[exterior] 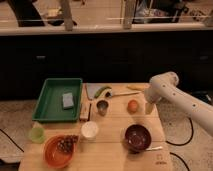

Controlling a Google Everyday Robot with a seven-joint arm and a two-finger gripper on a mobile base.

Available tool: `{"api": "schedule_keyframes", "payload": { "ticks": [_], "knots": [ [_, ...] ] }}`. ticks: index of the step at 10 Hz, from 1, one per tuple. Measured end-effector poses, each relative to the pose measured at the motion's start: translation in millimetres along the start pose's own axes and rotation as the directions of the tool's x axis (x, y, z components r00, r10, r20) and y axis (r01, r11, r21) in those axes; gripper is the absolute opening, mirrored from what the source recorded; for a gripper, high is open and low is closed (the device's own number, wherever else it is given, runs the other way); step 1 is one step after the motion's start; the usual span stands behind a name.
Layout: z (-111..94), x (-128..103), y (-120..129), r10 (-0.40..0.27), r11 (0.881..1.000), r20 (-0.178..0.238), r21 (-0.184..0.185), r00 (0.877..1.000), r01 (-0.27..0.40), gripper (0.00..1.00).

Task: Place apple in paper cup

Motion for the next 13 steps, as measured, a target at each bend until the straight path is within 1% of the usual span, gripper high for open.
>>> {"api": "schedule_keyframes", "payload": {
  "ticks": [5, 13],
  "knots": [
    [12, 2, -8, -0.036, 0.999, 0.018, -0.015, 0.999, 0.036, 0.8],
    [23, 3, -17, -0.079, 0.996, 0.053, -0.039, 0.995, 0.081, 0.8]
  ]
}}
